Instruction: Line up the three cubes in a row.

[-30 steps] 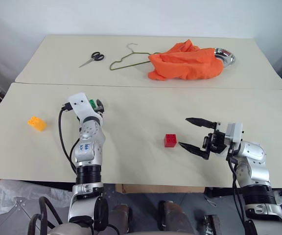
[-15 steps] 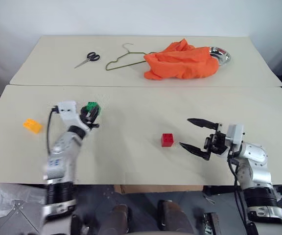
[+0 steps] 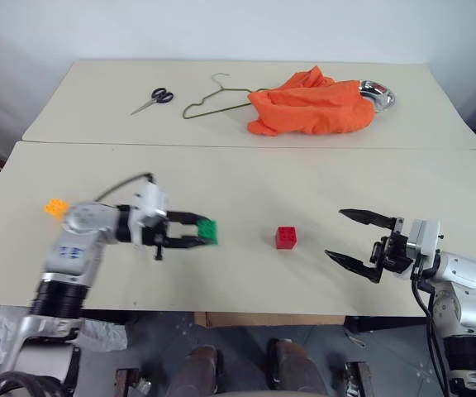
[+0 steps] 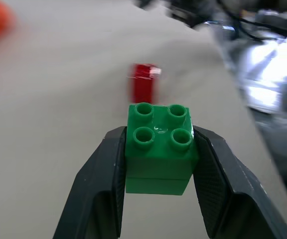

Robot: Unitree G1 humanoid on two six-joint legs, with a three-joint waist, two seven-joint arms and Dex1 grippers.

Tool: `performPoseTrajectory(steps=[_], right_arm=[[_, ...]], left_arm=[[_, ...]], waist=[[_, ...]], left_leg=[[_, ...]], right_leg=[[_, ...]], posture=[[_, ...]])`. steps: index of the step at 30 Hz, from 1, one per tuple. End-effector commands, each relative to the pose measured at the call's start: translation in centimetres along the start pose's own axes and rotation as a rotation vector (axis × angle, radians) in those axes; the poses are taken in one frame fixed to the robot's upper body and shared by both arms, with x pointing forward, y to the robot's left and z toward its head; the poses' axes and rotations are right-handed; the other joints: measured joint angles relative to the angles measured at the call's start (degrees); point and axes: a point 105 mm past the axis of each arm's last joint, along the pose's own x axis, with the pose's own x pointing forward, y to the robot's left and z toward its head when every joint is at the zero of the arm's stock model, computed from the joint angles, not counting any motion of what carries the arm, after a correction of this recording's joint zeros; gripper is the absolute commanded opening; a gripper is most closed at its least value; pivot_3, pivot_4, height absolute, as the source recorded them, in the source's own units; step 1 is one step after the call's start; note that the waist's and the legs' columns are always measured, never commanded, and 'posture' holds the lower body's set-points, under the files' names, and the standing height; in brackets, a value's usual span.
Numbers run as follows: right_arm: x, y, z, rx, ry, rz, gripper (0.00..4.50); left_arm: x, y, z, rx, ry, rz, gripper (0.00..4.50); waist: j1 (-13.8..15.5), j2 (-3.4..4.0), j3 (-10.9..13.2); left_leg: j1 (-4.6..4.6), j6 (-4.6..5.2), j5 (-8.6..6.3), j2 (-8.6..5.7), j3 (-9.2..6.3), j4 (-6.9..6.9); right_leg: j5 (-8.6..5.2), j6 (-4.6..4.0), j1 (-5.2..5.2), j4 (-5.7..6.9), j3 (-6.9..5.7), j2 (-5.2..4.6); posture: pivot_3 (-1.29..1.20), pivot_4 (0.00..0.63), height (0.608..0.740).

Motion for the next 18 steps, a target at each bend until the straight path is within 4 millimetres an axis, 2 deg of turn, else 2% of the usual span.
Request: performPoseTrajectory(steps=[1, 4, 8, 16, 18], right_arm=[[-0.6, 0.2, 1.4, -0.021, -0.007, 0.008, 4.50], [-0.6, 0.7, 1.6, -0.018, -0.002, 0.020, 4.50], [-0.6, 1.2, 1.8, -0.013, -0.001, 0.019, 4.50], [-0.6, 2.1, 1.8, 0.012, -0.005, 0.004, 4.50], [-0.4, 2.3, 1.8, 0.034, -0.018, 0.024, 4.50]], left_arm=[[1.6, 1.1, -0.5, 0.041, 0.002, -0.013, 1.52], [2.4, 1.5, -1.2, 0.064, 0.021, -0.023, 1.52], [3.1, 3.3, -1.2, 0.080, 0.023, 0.051, 1.52], [2.9, 3.3, -1.6, 0.085, 0.050, 0.008, 1.52], [2.8, 3.1, -1.4, 0.061, 0.039, -0.010, 2.25]], waist=[[0.30, -0.03, 0.02], [-0.03, -0.04, 0.02], [0.20, -0.04, 0.02], [0.53, -0.04, 0.02], [0.50, -0.04, 0.02]], left_leg=[[0.00, 0.00, 0.00, 0.01, 0.00, 0.02], [-0.01, 0.00, 0.00, 0.07, 0.11, -0.02], [0.00, 0.01, 0.00, 0.05, 0.14, 0.02], [0.00, 0.04, -0.01, 0.02, 0.14, 0.03], [0.00, 0.03, -0.01, 0.04, 0.14, 0.03]], right_leg=[[0.00, 0.00, -0.01, -0.01, -0.03, 0.01], [0.00, 0.01, -0.10, 0.02, 0.03, 0.05], [0.01, 0.03, -0.10, 0.04, 0.05, 0.03], [0.02, 0.04, -0.09, 0.04, 0.06, 0.02], [0.02, 0.04, -0.09, 0.04, 0.06, 0.03]], posture=[[0.00, 0.150, 0.740], [0.00, 0.150, 0.740], [0.00, 0.150, 0.740], [0.00, 0.150, 0.740], [0.00, 0.150, 0.740]])
